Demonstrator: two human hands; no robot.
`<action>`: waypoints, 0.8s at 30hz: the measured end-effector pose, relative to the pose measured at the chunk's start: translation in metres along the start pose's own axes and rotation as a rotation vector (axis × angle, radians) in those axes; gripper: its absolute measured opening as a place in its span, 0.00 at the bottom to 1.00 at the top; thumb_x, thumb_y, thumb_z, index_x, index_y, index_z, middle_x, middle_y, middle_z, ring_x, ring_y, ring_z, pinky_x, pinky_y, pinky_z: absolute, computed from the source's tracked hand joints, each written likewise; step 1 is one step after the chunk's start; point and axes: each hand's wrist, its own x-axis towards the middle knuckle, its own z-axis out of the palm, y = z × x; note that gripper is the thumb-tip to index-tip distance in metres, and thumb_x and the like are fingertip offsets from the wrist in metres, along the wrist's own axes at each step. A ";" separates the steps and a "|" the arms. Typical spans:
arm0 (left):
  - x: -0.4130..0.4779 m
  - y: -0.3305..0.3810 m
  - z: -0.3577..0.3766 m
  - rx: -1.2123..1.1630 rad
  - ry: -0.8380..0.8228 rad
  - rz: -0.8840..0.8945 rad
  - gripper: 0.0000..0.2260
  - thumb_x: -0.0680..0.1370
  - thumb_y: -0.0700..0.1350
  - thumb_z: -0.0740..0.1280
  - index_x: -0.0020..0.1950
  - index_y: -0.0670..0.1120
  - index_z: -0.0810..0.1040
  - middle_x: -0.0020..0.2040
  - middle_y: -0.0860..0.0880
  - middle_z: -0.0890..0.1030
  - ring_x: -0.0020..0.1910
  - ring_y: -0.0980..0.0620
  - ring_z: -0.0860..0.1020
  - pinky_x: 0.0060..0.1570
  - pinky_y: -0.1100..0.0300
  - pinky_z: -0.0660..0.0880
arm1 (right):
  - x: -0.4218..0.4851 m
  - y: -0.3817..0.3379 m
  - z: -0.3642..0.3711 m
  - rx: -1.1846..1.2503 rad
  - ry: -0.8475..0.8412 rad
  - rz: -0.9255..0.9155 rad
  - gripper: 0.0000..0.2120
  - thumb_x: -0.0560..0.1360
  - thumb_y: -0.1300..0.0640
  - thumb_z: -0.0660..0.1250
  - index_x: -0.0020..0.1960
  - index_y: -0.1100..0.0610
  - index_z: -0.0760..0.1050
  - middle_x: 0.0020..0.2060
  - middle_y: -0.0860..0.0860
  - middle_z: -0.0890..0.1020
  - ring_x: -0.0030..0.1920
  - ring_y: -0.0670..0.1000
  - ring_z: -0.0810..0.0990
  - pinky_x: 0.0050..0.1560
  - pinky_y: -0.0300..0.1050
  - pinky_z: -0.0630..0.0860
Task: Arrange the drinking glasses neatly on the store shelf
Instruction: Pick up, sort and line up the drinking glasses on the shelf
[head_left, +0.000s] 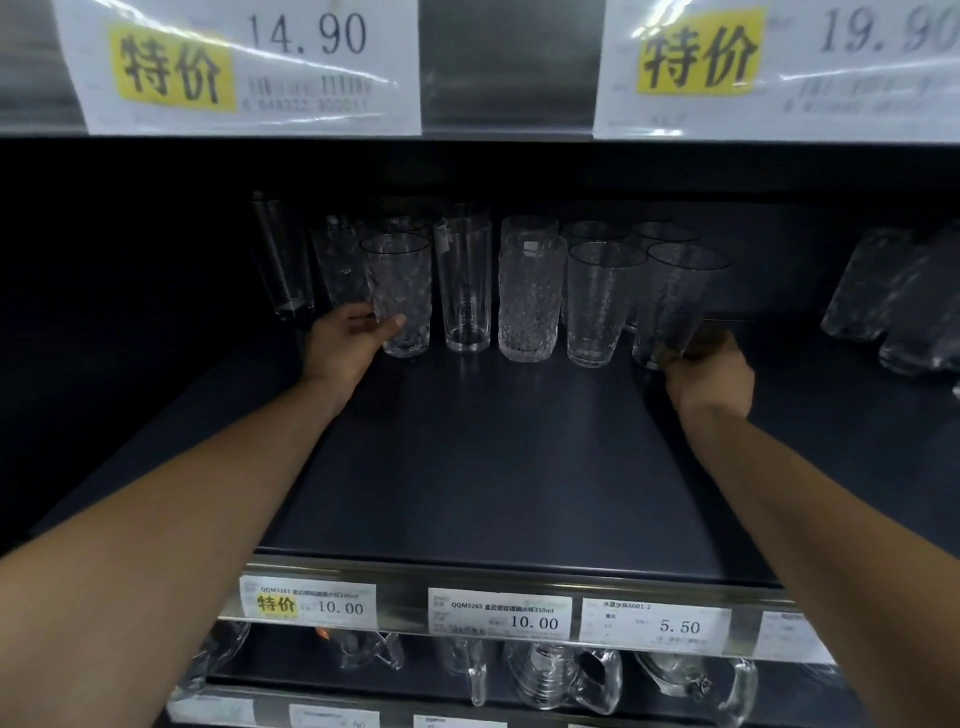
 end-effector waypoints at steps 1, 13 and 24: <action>-0.001 0.001 0.000 0.000 -0.002 0.001 0.18 0.73 0.48 0.76 0.60 0.43 0.80 0.52 0.47 0.83 0.49 0.53 0.81 0.49 0.62 0.76 | 0.000 0.000 0.000 -0.005 -0.001 0.000 0.19 0.76 0.54 0.70 0.64 0.60 0.73 0.59 0.58 0.81 0.61 0.60 0.78 0.55 0.45 0.73; -0.028 0.019 -0.006 0.102 -0.011 -0.031 0.19 0.77 0.48 0.72 0.65 0.42 0.77 0.53 0.48 0.82 0.54 0.51 0.80 0.46 0.67 0.72 | -0.007 0.002 -0.018 0.117 -0.053 0.079 0.22 0.76 0.52 0.71 0.66 0.59 0.72 0.61 0.57 0.80 0.62 0.59 0.78 0.58 0.46 0.75; -0.096 0.032 -0.054 0.006 -0.368 -0.168 0.08 0.79 0.38 0.67 0.55 0.47 0.81 0.61 0.45 0.81 0.62 0.49 0.77 0.64 0.61 0.71 | -0.060 0.017 -0.078 0.146 -0.300 -0.005 0.05 0.76 0.59 0.70 0.46 0.50 0.81 0.50 0.49 0.84 0.56 0.51 0.80 0.56 0.40 0.72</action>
